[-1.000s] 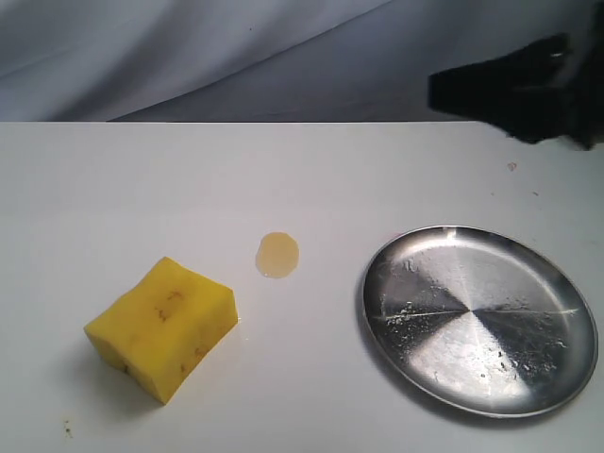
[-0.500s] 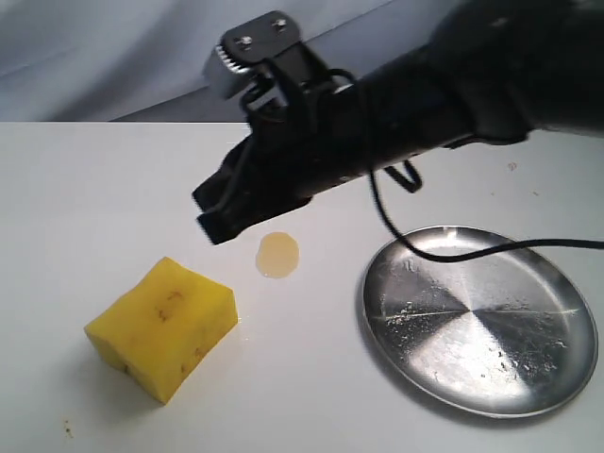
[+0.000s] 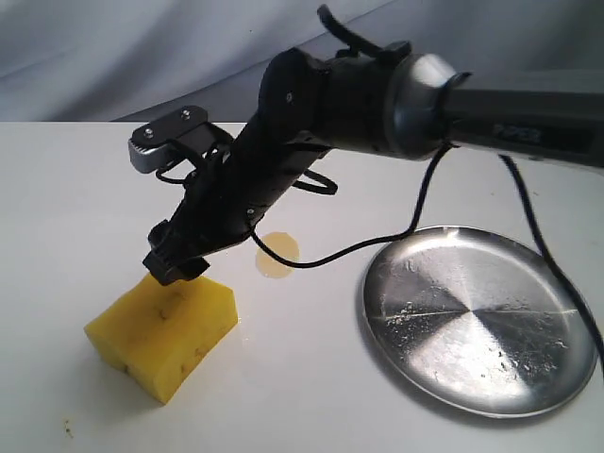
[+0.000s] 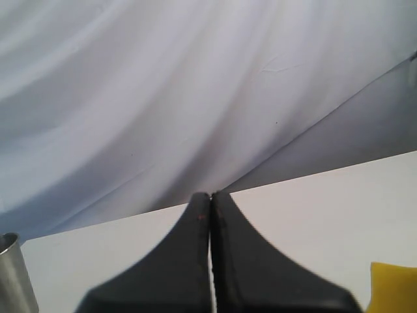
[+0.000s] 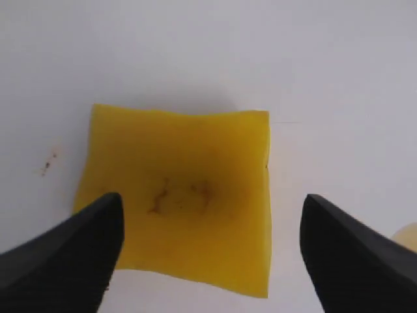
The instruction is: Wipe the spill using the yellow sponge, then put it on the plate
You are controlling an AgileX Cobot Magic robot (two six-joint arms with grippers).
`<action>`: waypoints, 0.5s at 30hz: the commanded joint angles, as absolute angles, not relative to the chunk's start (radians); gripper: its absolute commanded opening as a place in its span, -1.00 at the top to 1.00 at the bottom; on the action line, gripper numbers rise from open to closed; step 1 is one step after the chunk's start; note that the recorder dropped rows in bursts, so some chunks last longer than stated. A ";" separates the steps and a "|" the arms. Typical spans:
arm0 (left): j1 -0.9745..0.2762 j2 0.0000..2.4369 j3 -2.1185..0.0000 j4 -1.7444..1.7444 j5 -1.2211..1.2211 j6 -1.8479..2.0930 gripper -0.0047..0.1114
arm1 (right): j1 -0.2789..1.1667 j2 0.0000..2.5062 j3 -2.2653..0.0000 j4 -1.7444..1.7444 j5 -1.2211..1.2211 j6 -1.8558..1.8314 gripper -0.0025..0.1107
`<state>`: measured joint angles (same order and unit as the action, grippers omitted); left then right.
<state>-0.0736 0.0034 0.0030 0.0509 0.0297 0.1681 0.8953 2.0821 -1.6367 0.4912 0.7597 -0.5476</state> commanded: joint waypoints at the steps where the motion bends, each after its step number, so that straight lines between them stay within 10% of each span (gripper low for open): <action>1: -0.069 0.000 0.000 0.042 0.023 0.159 0.92 | 0.898 2.177 -1.685 0.473 0.757 -0.542 -0.34; 8: -0.069 0.000 0.000 0.042 0.023 0.159 0.92 | 0.911 2.319 -1.711 0.493 0.755 -0.545 -0.33; 13: -0.069 0.000 0.000 0.042 0.023 0.159 0.92 | 0.939 2.317 -1.711 0.455 0.763 -0.486 0.95; 15: -0.069 0.000 0.000 0.042 0.023 0.159 0.92 | 0.939 2.287 -1.711 0.429 0.757 -0.470 0.96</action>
